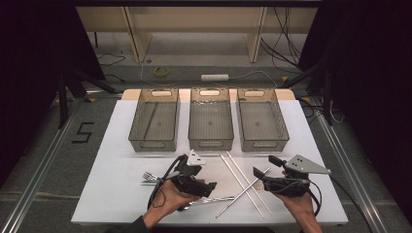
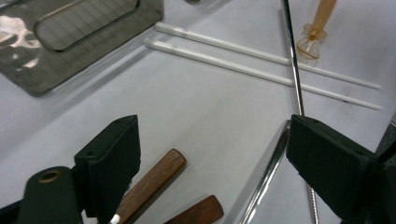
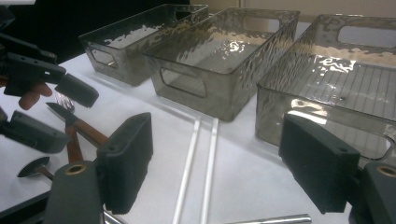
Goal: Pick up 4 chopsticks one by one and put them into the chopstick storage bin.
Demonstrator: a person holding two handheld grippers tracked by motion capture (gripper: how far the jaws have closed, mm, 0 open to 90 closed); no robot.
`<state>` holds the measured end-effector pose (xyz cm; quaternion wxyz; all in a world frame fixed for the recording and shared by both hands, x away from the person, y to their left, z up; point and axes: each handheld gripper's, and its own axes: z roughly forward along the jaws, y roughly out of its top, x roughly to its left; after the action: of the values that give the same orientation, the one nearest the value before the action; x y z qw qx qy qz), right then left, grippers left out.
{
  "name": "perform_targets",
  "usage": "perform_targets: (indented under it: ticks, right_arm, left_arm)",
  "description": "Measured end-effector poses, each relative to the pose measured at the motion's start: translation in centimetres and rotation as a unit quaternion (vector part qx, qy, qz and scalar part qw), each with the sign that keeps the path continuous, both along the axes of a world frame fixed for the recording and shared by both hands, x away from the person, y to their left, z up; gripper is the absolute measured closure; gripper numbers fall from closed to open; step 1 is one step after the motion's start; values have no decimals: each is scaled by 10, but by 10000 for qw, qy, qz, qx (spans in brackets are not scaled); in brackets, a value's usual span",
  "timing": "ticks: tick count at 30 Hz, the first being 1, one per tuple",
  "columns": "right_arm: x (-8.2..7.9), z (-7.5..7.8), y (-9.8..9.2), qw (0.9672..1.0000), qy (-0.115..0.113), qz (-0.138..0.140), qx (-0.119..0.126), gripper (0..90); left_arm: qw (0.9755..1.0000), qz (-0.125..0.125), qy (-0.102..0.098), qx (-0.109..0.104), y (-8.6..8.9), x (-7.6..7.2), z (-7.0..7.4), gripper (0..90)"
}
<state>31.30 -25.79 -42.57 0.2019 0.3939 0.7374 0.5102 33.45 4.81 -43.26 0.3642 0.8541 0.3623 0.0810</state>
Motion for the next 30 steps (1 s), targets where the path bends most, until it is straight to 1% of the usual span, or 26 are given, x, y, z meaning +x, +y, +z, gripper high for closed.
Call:
perform_targets:
  ticks: [5,9,12,18,19,24,28,30]
  right_arm:
    - [0,0,0,10000,7,2,7,271]
    - [0,0,0,10000,1,8,0,271]
    - [0,0,-1,10000,13,0,5,271]
    - [0,0,-1,10000,8,-17,12,271]
    - [1,0,-1,10000,9,-25,15,271]
    - [1,0,-3,10000,14,-66,34,271]
    - [2,0,-5,9999,20,-85,57,271]
    - [2,0,-6,9999,24,-96,69,271]
  left_arm:
    - [10000,-85,10,16,-8,-3,-2,172]
    - [9998,-197,92,4,-15,-6,-6,178]
    - [9995,-291,64,87,-21,-8,-9,183]
    - [9988,-479,59,69,-39,-10,-10,200]
    - [9986,-510,73,67,-42,-9,-11,206]
    - [9972,-715,79,201,-57,-8,-16,241]
    - [9966,-778,142,232,-64,-6,-21,281]
    - [9962,-818,218,207,-69,-4,-22,304]
